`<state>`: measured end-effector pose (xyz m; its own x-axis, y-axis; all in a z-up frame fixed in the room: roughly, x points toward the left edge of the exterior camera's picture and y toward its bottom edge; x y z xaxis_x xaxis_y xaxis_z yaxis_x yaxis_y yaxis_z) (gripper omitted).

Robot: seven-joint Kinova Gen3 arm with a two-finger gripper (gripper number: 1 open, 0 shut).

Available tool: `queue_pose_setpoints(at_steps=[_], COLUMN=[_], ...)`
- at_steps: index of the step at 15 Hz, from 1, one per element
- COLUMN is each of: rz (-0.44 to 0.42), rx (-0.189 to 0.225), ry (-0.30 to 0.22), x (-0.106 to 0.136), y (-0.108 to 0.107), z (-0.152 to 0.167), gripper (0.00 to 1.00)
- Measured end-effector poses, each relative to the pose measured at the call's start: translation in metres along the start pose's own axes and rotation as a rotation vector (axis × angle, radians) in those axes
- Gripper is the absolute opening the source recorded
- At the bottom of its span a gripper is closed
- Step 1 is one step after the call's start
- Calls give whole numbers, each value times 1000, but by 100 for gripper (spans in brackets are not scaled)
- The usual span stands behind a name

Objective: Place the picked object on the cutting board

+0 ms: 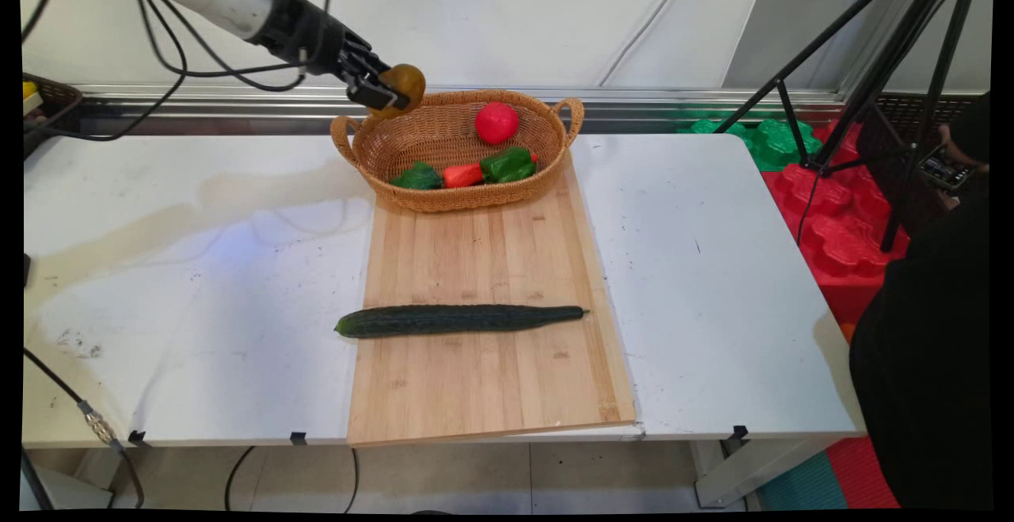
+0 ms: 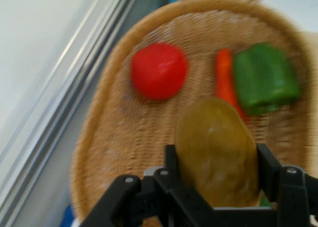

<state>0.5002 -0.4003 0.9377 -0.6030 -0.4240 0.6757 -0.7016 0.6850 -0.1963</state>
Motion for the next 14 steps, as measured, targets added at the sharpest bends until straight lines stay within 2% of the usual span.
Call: queue_pose_setpoints(at_steps=[8, 11, 14], rz=[105, 145, 175], rx=[-184, -257, -306], ry=[57, 56, 42], x=[-7, -11, -15], y=[21, 33, 42], z=[-31, -29, -20], gripper=[0, 0, 0])
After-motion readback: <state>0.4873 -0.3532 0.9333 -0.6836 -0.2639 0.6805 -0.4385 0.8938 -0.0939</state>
